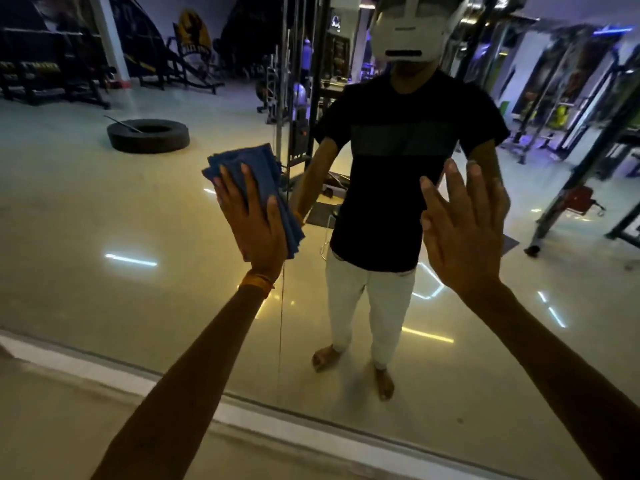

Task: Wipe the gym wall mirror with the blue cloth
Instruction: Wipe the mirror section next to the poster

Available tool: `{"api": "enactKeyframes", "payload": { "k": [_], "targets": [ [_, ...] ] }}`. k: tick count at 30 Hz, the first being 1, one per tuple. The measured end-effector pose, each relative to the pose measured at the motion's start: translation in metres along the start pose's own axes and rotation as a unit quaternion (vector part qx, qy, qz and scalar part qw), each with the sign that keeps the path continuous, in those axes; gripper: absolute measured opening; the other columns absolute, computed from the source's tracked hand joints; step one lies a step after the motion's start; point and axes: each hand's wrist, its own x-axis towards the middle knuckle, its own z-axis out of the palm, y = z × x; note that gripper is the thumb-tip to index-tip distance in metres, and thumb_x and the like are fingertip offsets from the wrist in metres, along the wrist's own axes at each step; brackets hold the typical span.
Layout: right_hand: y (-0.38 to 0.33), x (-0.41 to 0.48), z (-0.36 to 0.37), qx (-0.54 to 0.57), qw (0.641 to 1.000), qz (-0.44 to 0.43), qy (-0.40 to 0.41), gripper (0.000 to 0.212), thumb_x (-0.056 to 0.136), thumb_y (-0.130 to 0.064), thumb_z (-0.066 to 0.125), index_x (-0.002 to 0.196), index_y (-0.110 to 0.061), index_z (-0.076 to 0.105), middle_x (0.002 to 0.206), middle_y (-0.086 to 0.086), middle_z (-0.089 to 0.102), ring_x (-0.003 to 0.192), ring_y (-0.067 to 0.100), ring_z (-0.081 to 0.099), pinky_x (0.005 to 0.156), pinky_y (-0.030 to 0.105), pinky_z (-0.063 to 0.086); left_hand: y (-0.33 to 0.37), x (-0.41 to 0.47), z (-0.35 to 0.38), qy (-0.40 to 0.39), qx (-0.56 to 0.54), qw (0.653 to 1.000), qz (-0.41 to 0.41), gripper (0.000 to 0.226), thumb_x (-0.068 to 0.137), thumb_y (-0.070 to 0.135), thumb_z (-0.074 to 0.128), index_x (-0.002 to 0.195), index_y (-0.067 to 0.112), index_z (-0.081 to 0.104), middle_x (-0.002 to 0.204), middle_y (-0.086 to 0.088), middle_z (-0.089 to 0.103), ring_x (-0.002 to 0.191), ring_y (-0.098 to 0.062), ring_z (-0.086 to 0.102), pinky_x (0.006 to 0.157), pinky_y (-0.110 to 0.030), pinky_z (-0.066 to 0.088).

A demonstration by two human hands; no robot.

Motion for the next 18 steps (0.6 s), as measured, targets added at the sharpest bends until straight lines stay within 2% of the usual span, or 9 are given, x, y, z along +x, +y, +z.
{"api": "enactKeyframes", "payload": {
  "k": [1, 3, 6, 10, 11, 13, 15, 18],
  "targets": [
    [-0.003, -0.002, 0.000, 0.002, 1.000, 0.010, 0.004, 0.053, 0.111, -0.043, 0.033, 0.158, -0.017, 0.035, 0.162, 0.021, 0.032, 0.149, 0.047, 0.031, 0.120, 0.065, 0.024, 0.005, -0.006, 0.005, -0.014, 0.009, 1.000, 0.015, 0.061, 0.111, 0.047, 0.026, 0.161, 0.042, -0.007, 0.169, -0.023, 0.007, 0.157, -0.044, 0.004, 0.128, -0.057, 0.004],
    [-0.008, -0.005, 0.001, 0.014, 1.000, 0.022, 0.004, 0.054, 0.111, -0.043, 0.032, 0.157, -0.016, 0.035, 0.162, 0.022, 0.032, 0.148, 0.049, 0.031, 0.120, 0.066, 0.023, 0.020, -0.043, 0.017, -0.073, 0.038, 0.991, 0.108, 0.064, 0.109, 0.050, 0.027, 0.163, 0.035, -0.004, 0.172, -0.012, -0.002, 0.158, -0.038, 0.001, 0.129, -0.053, 0.003],
    [-0.005, -0.007, -0.002, 0.000, 1.000, 0.011, -0.017, 0.051, 0.110, -0.035, 0.042, 0.156, -0.013, 0.041, 0.162, 0.023, 0.033, 0.150, 0.047, 0.029, 0.119, 0.065, 0.024, 0.012, -0.096, 0.024, -0.161, 0.072, 0.948, 0.266, 0.068, 0.108, 0.048, 0.035, 0.164, 0.032, 0.000, 0.173, -0.002, -0.007, 0.159, -0.029, -0.001, 0.129, -0.050, 0.006],
    [0.010, -0.005, -0.009, -0.015, 0.999, -0.028, -0.008, 0.050, 0.106, -0.024, 0.055, 0.153, -0.010, 0.046, 0.160, 0.025, 0.036, 0.148, 0.047, 0.033, 0.119, 0.065, 0.026, 0.007, -0.048, 0.014, -0.153, 0.095, 0.898, 0.402, 0.063, 0.112, 0.042, 0.031, 0.165, 0.028, 0.000, 0.173, -0.002, -0.011, 0.159, -0.026, -0.005, 0.128, -0.051, 0.007],
    [0.012, -0.003, -0.009, -0.017, 1.000, -0.024, 0.000, 0.050, 0.105, -0.022, 0.057, 0.153, -0.010, 0.047, 0.160, 0.025, 0.036, 0.148, 0.047, 0.033, 0.120, 0.064, 0.024, 0.017, -0.028, 0.013, -0.145, 0.093, 0.898, 0.404, 0.062, 0.112, 0.043, 0.028, 0.164, 0.028, -0.002, 0.172, 0.000, -0.014, 0.159, -0.024, -0.009, 0.127, -0.051, 0.006],
    [0.014, -0.001, -0.009, -0.022, 1.000, -0.010, 0.019, 0.051, 0.104, -0.022, 0.056, 0.153, -0.011, 0.045, 0.160, 0.024, 0.035, 0.148, 0.047, 0.032, 0.123, 0.061, 0.021, 0.048, 0.004, 0.019, -0.124, 0.071, 0.921, 0.362, 0.062, 0.112, 0.046, 0.027, 0.164, 0.030, -0.003, 0.171, 0.005, -0.018, 0.158, -0.022, -0.013, 0.127, -0.053, 0.006],
    [0.013, -0.008, -0.007, -0.030, 0.999, -0.002, 0.020, 0.053, 0.104, -0.021, 0.055, 0.154, -0.011, 0.041, 0.161, 0.024, 0.032, 0.148, 0.047, 0.031, 0.124, 0.060, 0.018, 0.066, 0.009, 0.033, -0.111, 0.069, 0.929, 0.347, 0.064, 0.111, 0.046, 0.029, 0.163, 0.030, -0.003, 0.171, 0.004, -0.019, 0.158, -0.022, -0.013, 0.128, -0.053, 0.003],
    [0.013, -0.025, -0.003, -0.036, 0.999, -0.009, -0.002, 0.058, 0.101, -0.018, 0.059, 0.156, -0.012, 0.039, 0.164, 0.021, 0.026, 0.151, 0.046, 0.026, 0.124, 0.060, 0.017, 0.037, -0.046, 0.041, -0.131, 0.114, 0.890, 0.422, 0.079, 0.105, 0.035, 0.052, 0.164, 0.023, 0.001, 0.172, -0.008, -0.009, 0.158, -0.028, -0.010, 0.128, -0.051, -0.001]
  ]
}}
